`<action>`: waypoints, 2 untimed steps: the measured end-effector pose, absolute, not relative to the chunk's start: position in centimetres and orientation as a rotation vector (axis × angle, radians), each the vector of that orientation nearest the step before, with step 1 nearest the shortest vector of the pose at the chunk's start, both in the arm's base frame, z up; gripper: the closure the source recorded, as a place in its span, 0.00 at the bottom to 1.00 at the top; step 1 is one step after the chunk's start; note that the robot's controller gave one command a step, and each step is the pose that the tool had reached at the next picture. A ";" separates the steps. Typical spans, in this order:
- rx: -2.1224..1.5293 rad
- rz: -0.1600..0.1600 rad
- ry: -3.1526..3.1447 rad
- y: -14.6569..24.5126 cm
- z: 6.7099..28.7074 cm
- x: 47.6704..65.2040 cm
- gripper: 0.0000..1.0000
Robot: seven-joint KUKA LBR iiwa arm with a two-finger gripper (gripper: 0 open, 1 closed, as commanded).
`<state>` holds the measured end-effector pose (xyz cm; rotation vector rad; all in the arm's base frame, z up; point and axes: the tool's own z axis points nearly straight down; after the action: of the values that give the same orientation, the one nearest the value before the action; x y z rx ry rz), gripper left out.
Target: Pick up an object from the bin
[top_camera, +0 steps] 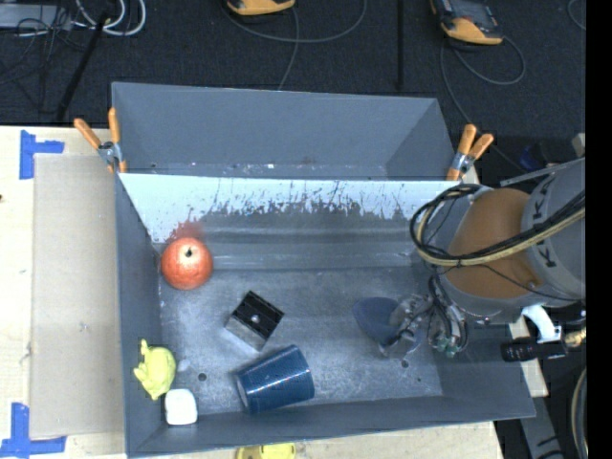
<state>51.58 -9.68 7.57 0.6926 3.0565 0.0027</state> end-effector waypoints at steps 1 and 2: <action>0.691 0.002 3.059 -9.7 8.0 51.6 1.00; 0.692 0.001 3.064 -9.7 8.5 51.5 1.00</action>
Offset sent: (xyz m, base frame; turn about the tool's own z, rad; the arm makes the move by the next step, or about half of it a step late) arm -0.0001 0.0001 0.0272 0.0000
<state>51.50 -9.69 8.48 0.6916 3.0636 0.0014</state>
